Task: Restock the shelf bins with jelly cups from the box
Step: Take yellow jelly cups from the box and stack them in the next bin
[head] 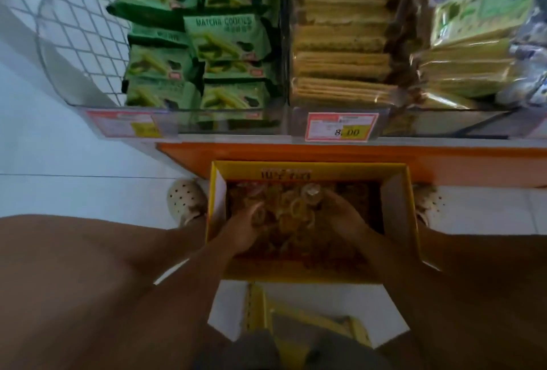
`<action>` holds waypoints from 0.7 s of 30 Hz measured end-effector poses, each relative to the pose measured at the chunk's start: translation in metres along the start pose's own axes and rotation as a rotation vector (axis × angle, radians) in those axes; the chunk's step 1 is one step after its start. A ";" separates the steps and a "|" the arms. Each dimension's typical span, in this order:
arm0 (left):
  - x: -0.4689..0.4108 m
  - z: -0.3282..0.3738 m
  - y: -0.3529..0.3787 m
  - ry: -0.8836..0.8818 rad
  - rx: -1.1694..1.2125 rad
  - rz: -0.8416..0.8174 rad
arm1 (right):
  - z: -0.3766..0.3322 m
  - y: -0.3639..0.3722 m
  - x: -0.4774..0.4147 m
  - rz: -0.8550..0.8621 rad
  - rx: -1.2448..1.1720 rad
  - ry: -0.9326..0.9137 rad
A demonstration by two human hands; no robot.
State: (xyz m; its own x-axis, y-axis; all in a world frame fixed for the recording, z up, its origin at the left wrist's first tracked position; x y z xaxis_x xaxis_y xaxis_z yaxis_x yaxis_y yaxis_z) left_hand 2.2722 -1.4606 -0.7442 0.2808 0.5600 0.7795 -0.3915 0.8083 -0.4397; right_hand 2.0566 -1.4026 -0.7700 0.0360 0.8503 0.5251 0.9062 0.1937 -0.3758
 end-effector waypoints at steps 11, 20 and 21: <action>-0.039 -0.015 0.013 0.025 0.010 -0.046 | -0.007 0.031 -0.050 -0.315 0.634 -0.004; -0.067 -0.008 0.036 0.100 -0.176 -0.104 | -0.012 0.036 -0.040 -0.378 0.404 -0.067; -0.066 -0.003 0.035 0.106 -0.180 -0.094 | -0.009 0.038 -0.036 -0.398 0.331 -0.027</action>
State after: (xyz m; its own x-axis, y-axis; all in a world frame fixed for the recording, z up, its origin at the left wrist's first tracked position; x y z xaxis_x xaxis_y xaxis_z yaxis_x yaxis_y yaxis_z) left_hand 2.2430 -1.4688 -0.8127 0.4023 0.4894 0.7737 -0.1990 0.8717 -0.4478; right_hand 2.0933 -1.4303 -0.7962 -0.2994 0.6909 0.6580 0.6656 0.6453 -0.3748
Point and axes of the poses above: each hand's wrist, its own x-axis away from the middle knuckle, its own y-axis out of the palm, z = x × y, the point moved 6 cm from there along -x, towards the middle knuckle, and after that the axes turned 9 degrees about -y, right-handed, at the moved point
